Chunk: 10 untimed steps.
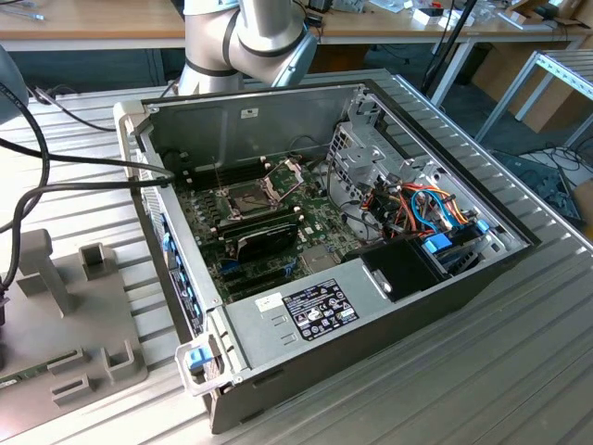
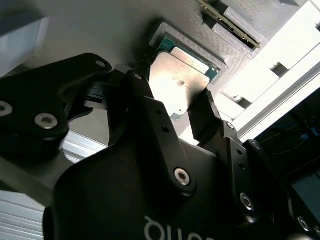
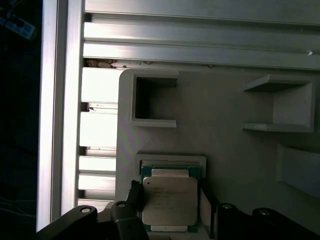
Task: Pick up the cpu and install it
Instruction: 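Pick up the cpu and move it towards the insertion slot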
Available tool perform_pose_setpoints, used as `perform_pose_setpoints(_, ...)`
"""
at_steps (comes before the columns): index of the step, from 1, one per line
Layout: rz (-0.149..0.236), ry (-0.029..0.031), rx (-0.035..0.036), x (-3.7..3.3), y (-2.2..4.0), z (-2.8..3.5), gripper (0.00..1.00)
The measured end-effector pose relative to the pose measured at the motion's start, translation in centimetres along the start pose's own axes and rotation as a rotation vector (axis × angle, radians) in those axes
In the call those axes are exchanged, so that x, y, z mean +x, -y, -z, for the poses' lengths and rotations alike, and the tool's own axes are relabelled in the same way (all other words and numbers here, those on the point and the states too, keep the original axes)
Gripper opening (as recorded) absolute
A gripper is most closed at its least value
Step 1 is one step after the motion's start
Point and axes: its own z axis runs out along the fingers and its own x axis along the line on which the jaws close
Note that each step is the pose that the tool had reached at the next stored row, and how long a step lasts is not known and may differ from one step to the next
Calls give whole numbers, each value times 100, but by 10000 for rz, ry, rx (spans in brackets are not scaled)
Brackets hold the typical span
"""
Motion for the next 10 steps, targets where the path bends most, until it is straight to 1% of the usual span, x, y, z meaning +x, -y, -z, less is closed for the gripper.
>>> perform_pose_setpoints(1, 0, 0, 0, 0, 0, 0, 55)
perform_pose_setpoints(2, 0, 1, 0, 0, 0, 0, 62)
perform_pose_setpoints(10, 0, 0, 0, 0, 0, -1, 62)
